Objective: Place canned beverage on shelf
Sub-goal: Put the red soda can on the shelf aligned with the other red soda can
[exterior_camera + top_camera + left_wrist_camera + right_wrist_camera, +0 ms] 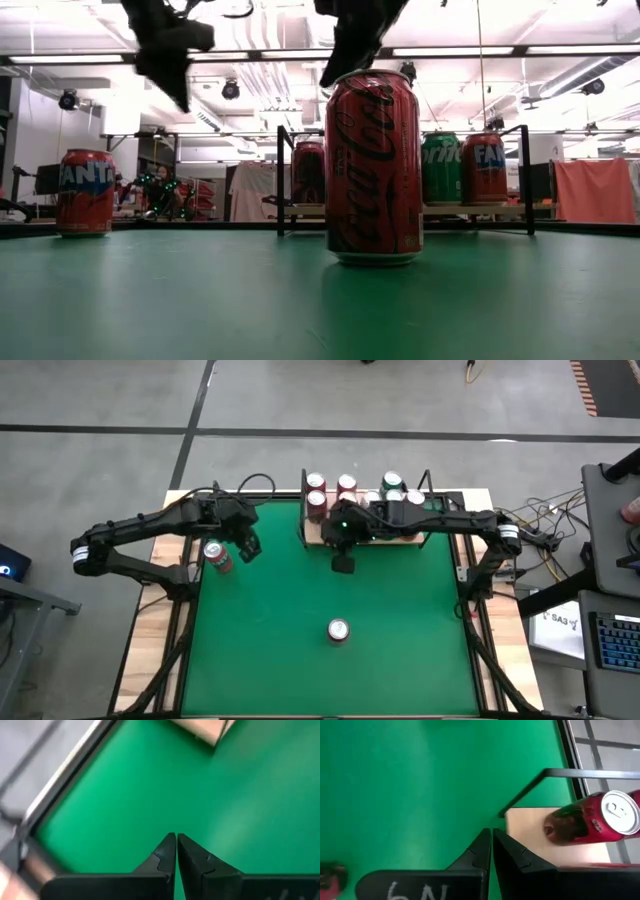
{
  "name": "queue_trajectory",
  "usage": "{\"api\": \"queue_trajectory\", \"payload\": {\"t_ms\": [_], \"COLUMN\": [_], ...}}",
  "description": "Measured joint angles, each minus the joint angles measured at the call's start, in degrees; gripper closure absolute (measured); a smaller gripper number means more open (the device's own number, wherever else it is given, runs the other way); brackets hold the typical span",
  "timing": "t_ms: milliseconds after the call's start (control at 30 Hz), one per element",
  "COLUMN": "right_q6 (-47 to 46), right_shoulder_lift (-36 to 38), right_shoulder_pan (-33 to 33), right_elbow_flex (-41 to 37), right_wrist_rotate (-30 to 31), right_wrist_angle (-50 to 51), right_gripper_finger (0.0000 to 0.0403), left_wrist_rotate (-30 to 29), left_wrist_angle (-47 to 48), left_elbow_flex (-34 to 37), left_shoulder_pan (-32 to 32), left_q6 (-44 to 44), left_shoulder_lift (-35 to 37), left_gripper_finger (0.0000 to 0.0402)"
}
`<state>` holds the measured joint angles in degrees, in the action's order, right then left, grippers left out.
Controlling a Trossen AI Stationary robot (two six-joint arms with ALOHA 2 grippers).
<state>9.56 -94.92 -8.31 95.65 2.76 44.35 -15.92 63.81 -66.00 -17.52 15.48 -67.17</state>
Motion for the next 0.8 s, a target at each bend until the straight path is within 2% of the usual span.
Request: {"api": "queue_trajectory", "payload": {"t_ms": [100,233,633,800], "right_q6": [-2.27,-3.62,-8.7,-11.52], "right_shoulder_lift": [1.52,2.69,3.79,3.79], "right_shoulder_pan": [2.37,6.06,16.26,19.11], "right_elbow_flex": [-0.01,-0.5,-4.25,-4.86], "right_wrist_rotate": [0.88,1.08,2.31,2.26], "right_wrist_angle": [1.62,2.76,3.08,4.31], "right_gripper_finger": [0.0394,0.0394,0.0394,0.0394], "left_wrist_rotate": [-0.13,-0.11,-0.09,-1.74], "left_wrist_angle": [6.83,11.44,20.8,21.4], "left_elbow_flex": [-0.25,0.76,1.24,1.28], "left_shoulder_pan": [-0.04,-0.02,0.53,2.63], "left_q6": [4.5,8.91,18.95,21.39], "left_shoulder_lift": [0.3,1.41,4.32,6.3], "left_gripper_finger": [0.0402,0.0402,0.0402,0.0402]}}
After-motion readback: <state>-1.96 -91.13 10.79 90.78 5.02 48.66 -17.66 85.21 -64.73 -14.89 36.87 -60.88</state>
